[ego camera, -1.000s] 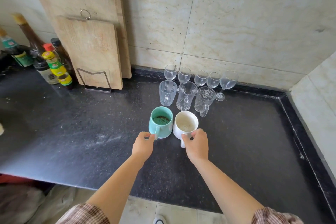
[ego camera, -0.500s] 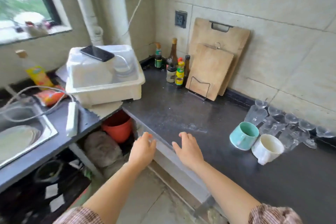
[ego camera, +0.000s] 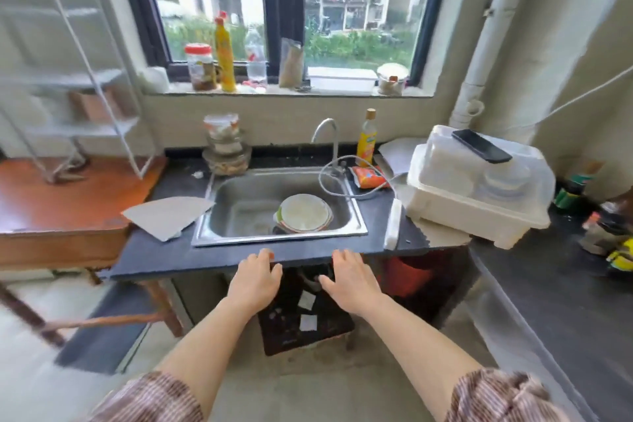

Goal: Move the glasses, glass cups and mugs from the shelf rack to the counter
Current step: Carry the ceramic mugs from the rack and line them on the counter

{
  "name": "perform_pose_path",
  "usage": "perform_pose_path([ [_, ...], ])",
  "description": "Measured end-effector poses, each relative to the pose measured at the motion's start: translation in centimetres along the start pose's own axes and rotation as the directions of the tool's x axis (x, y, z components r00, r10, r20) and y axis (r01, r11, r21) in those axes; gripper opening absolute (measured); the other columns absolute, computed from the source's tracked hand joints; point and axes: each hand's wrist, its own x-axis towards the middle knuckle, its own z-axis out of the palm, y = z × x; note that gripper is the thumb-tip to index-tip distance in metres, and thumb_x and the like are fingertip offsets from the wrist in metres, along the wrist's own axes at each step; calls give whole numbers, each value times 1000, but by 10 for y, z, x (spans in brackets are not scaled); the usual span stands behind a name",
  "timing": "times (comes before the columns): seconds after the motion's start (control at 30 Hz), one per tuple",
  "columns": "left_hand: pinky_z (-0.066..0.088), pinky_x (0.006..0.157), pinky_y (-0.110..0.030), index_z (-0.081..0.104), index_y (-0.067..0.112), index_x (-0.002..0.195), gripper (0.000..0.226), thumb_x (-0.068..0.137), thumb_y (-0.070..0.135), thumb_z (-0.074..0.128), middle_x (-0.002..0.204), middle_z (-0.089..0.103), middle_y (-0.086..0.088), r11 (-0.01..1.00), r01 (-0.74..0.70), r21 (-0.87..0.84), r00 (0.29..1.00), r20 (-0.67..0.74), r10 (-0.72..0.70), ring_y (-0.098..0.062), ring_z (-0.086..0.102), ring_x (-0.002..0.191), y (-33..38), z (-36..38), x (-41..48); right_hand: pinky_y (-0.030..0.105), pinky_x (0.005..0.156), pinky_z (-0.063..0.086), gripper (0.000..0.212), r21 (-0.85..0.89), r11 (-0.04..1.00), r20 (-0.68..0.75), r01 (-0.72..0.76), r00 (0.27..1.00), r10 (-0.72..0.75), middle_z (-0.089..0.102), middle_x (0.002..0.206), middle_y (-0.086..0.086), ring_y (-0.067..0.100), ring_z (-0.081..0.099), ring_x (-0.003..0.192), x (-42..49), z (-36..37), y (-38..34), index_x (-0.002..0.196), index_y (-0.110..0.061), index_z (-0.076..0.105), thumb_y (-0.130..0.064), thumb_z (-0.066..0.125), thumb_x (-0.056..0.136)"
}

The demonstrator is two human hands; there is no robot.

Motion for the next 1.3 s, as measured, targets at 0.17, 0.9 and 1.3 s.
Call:
perform_pose_path([
  [0.17, 41, 93, -45, 49, 10, 117, 31, 95, 31, 42, 123, 55, -20, 990, 138, 23, 981, -139, -133, -38, 49, 115, -78, -70, 33, 41, 102, 39, 54, 0, 975, 4, 224, 975, -224, 47, 134, 10, 29, 43, 125, 78, 9, -102, 136, -9, 40, -42, 50, 94],
  [0.9, 44, 95, -42, 48, 21, 121, 33, 94, 37, 40, 125, 52, -11, 886, 410, -215, 805, -372, -463, -30, 48, 111, -358, -305, 254, 43, 100, 42, 55, -5, 832, 40, 555, 831, -554, 45, 136, 10, 29, 42, 124, 387, 50, -470, 139, -10, 37, -40, 48, 95],
  [1.3, 43, 95, -36, 52, 12, 124, 36, 95, 32, 43, 125, 56, -10, 910, 296, -291, 866, -319, -384, -27, 53, 115, -472, -390, 388, 41, 106, 40, 60, 231, 923, 73, 309, 940, -333, 38, 146, 9, 27, 37, 133, 497, 86, -603, 145, -11, 30, -39, 49, 95],
])
